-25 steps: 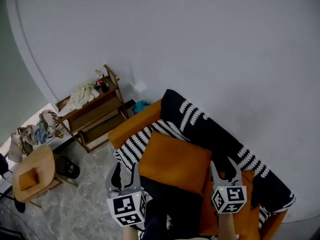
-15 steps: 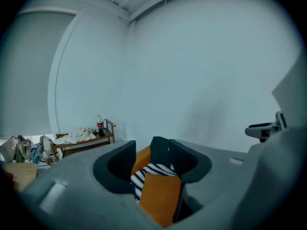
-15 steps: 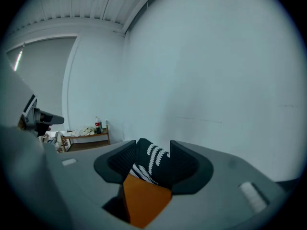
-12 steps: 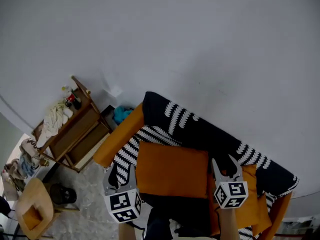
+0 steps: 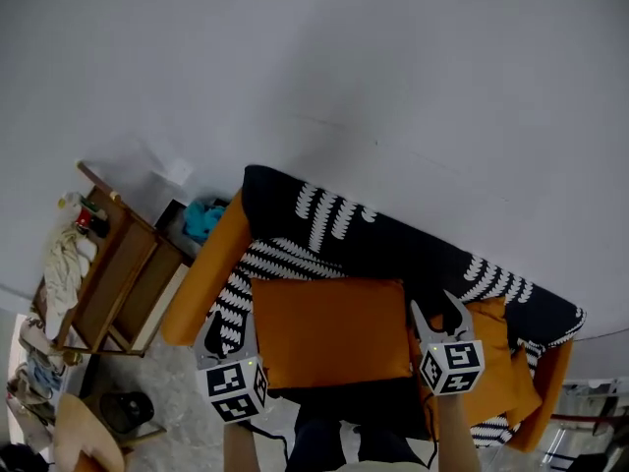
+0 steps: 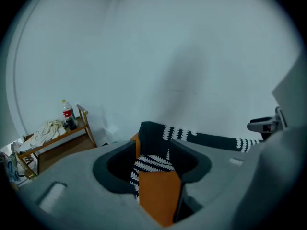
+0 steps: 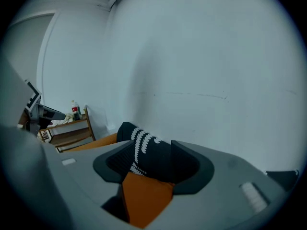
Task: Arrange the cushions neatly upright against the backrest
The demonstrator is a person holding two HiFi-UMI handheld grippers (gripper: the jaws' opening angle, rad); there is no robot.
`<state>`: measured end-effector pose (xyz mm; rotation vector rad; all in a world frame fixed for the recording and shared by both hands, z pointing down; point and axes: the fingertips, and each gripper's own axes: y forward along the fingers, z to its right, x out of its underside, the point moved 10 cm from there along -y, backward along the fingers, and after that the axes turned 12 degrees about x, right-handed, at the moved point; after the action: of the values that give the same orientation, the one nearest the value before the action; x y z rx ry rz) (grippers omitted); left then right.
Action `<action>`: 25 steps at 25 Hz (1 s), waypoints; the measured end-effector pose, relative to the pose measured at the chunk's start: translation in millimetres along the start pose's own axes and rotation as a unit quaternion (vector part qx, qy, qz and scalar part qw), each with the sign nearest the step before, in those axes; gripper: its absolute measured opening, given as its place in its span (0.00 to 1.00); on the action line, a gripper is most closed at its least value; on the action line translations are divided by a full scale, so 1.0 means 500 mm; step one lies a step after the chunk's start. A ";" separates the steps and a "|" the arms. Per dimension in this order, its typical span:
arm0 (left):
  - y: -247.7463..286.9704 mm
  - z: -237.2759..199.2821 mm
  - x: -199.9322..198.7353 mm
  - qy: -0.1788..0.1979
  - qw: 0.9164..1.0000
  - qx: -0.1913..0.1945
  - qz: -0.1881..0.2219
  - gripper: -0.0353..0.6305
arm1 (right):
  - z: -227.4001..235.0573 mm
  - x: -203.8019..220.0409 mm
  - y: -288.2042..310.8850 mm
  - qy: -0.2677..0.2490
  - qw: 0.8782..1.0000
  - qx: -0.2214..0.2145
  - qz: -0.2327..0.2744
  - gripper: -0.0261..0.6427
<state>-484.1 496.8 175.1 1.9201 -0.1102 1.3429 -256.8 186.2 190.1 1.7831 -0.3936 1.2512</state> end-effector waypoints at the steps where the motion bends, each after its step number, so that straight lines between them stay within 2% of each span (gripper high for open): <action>1: 0.025 -0.009 0.004 -0.001 1.000 0.004 -0.008 0.38 | -0.002 0.007 0.018 -0.003 1.000 -0.002 -0.006 0.39; 5: 0.117 -0.037 0.023 -0.001 0.999 0.021 -0.037 0.38 | -0.002 0.035 0.091 -0.016 0.999 -0.012 -0.029 0.39; 15: 0.292 -0.097 0.108 0.003 0.993 0.058 -0.105 0.40 | 0.013 0.145 0.231 -0.037 0.994 -0.006 -0.106 0.41; 20: 0.361 -0.131 0.162 -0.026 0.988 0.070 -0.134 0.40 | 0.016 0.207 0.298 -0.032 0.988 -0.018 -0.150 0.43; 25: 0.420 -0.147 0.225 -0.028 0.982 0.075 -0.172 0.40 | 0.027 0.263 0.348 -0.042 0.983 -0.027 -0.174 0.44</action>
<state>-590.2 435.7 392.0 1.9928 0.2910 1.0900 -310.0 109.2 387.8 1.7714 -0.1505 0.9132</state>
